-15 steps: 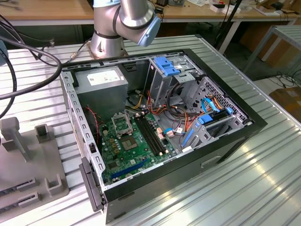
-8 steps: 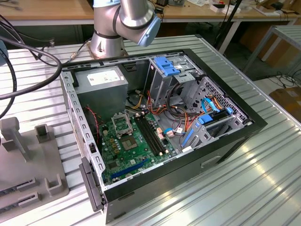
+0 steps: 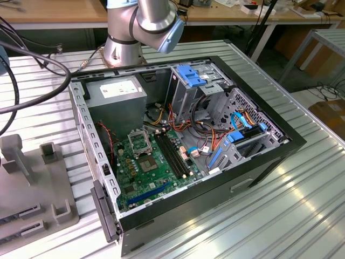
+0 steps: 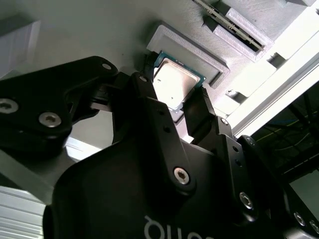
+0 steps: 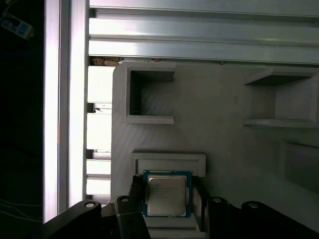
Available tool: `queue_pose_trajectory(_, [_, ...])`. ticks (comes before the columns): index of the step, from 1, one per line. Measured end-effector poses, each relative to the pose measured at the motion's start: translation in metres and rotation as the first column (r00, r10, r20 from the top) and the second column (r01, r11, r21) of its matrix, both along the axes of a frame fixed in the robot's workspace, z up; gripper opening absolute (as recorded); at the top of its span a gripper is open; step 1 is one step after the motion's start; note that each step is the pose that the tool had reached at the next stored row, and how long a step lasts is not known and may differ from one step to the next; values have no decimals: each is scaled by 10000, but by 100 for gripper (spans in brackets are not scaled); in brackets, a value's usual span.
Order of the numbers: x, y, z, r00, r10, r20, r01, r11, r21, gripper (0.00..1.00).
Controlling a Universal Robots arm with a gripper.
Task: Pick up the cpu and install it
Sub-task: 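Pick up the cpu and move it towards the insertion slot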
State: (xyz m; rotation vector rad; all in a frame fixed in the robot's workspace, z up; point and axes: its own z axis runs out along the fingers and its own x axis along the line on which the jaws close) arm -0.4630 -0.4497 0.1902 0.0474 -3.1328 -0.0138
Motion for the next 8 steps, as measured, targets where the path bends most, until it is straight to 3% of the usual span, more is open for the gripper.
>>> queue_pose_trajectory(8, [1, 0, 10, 10000, 0, -1, 0, 10000, 0, 51])
